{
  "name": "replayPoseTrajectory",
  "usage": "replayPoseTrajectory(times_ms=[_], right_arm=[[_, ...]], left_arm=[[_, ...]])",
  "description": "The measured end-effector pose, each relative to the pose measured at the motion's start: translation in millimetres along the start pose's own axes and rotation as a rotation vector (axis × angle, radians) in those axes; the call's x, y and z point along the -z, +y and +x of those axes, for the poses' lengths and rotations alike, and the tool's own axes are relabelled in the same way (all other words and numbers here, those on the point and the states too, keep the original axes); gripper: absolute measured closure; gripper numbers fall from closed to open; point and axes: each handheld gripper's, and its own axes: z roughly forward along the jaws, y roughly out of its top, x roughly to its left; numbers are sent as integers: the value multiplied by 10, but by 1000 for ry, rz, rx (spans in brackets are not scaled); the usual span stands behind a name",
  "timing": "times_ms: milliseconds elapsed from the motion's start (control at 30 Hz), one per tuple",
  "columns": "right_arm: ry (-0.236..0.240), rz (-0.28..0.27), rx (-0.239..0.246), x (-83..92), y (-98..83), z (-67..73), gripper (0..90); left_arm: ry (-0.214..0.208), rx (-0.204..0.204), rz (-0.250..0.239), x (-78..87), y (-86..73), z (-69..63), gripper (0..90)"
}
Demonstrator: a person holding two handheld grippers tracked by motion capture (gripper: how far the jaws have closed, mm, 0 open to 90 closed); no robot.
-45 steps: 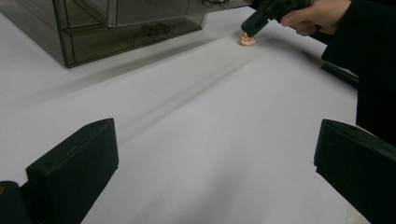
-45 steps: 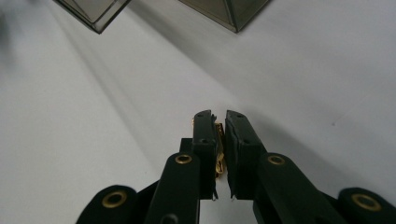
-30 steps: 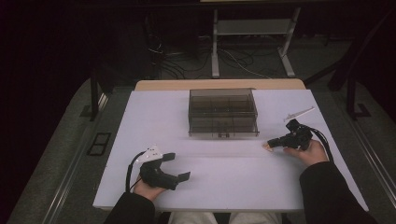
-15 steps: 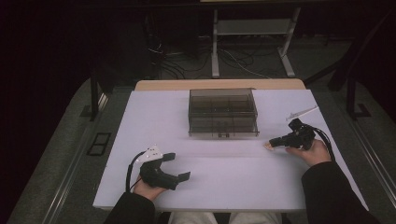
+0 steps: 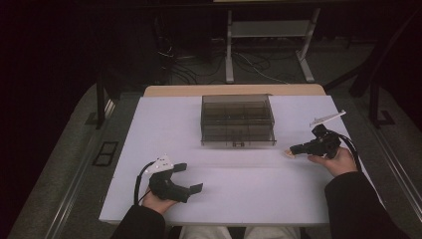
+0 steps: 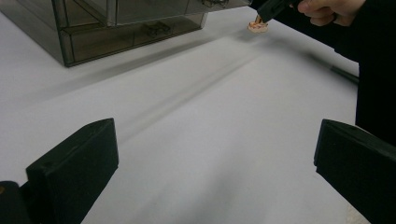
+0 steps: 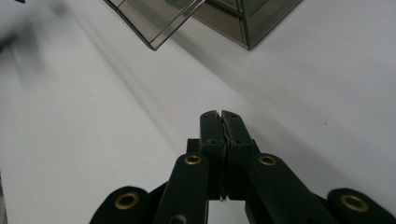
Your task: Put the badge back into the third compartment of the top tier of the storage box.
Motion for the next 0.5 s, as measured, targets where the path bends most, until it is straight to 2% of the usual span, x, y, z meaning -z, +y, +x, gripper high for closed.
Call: replayPoseTrajectory(times_ms=[500], right_arm=[[-14, -11, 11, 121, 107, 36, 875]], left_arm=[[0, 0, 0, 1, 0, 1, 0]])
